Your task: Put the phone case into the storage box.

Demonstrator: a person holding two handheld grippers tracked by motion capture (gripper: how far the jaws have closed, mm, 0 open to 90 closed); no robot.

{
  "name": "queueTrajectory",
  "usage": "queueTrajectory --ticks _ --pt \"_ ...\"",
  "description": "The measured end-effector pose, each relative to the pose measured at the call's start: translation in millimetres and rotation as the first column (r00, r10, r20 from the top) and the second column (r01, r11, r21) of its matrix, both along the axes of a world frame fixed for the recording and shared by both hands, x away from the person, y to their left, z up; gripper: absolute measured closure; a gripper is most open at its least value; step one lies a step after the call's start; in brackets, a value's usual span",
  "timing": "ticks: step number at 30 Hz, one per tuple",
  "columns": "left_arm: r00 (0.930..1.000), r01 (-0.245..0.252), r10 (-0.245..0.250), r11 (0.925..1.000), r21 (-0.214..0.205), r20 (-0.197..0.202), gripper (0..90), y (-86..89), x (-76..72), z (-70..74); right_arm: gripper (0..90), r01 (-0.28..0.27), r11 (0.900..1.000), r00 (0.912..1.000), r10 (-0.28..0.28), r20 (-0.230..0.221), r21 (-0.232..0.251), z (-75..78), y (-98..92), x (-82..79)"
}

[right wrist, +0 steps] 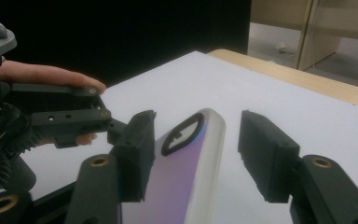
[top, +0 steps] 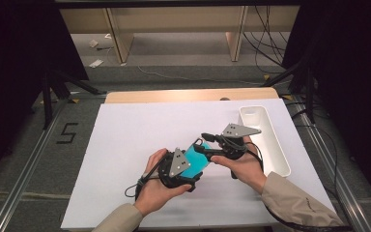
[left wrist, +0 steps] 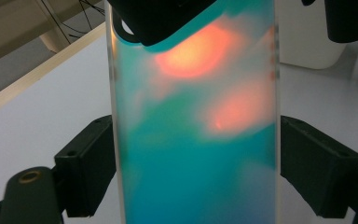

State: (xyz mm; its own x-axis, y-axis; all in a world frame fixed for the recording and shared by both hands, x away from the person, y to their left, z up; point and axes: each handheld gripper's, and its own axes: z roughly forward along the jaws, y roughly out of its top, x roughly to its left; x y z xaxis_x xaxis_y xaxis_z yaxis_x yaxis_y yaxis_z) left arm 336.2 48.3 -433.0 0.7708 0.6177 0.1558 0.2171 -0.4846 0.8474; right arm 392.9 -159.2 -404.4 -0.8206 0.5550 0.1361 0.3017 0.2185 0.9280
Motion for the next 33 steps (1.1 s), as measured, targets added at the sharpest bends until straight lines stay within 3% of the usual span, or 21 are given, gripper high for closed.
queueTrajectory --ticks 9,19,33 --pt "1.0 0.007 -0.007 1.0 -0.002 0.002 16.2 -1.6 0.1 -0.9 61.1 -0.01 0.9999 0.9997 0.01 -0.022 0.012 -1.5 0.9 1.6" --pt "1.0 0.005 -0.005 1.0 0.0 0.003 16.1 -2.9 0.5 -3.4 66.4 -0.017 0.999 0.9989 0.019 -0.044 0.041 -1.0 0.5 2.2" --pt "0.9987 -0.019 0.019 0.9998 0.008 0.048 15.9 -7.8 -0.7 -3.2 73.3 -0.008 0.9936 0.9962 0.018 -0.086 0.112 4.4 -0.9 0.7"
